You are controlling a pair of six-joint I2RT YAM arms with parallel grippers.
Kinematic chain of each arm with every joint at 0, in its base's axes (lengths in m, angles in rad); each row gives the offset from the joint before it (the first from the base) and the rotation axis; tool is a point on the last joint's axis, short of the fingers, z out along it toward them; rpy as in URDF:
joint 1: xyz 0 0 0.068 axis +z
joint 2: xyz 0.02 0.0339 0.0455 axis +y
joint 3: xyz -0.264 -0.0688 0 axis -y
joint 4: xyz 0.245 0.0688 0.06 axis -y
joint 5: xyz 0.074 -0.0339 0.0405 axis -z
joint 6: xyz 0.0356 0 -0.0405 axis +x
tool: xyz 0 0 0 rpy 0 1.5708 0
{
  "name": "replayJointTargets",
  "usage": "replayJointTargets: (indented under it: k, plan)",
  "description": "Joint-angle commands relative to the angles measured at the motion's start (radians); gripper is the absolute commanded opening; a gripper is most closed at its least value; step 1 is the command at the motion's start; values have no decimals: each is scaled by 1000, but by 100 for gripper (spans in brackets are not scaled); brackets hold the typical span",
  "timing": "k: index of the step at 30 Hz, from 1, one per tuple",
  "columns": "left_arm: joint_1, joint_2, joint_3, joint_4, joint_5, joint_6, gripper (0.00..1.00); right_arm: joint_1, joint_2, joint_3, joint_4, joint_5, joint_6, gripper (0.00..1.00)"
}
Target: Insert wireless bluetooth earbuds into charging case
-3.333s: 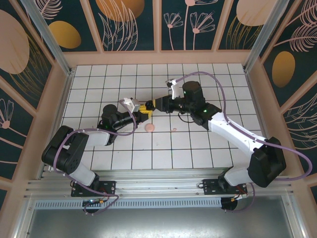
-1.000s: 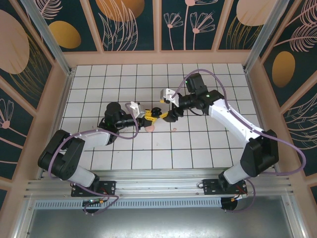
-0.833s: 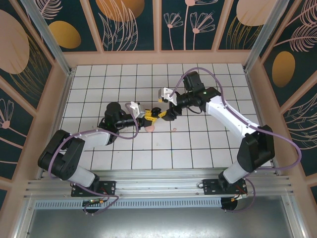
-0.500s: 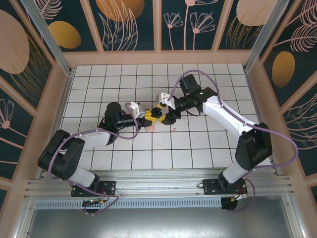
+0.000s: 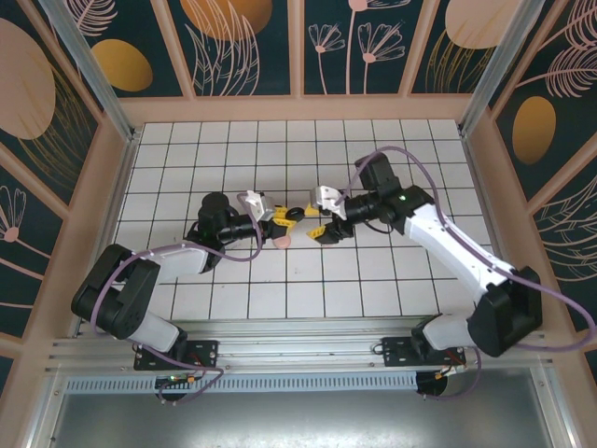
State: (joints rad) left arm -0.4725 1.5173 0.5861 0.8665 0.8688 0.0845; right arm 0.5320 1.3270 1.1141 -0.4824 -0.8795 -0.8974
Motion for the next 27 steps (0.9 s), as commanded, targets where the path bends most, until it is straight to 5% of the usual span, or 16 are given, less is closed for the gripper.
replayJointTargets:
  k: [1,7,13,21,27]
  plan:
    - [1,-8,32,16,-21,-59,9,-69,-90,-116,271,-63,237,53]
    - [1,-4,83,-47,-156,-274,8,-115,-166,-313,700,184,773,53]
    - [-7,67,243,-215,-238,-508,8,-178,-146,-311,644,473,1163,52]
    - [-117,336,635,-487,-286,-728,7,-302,-233,-334,523,653,1342,53]
    - [-214,564,933,-676,-336,-855,8,-355,-304,-365,409,734,1338,53]
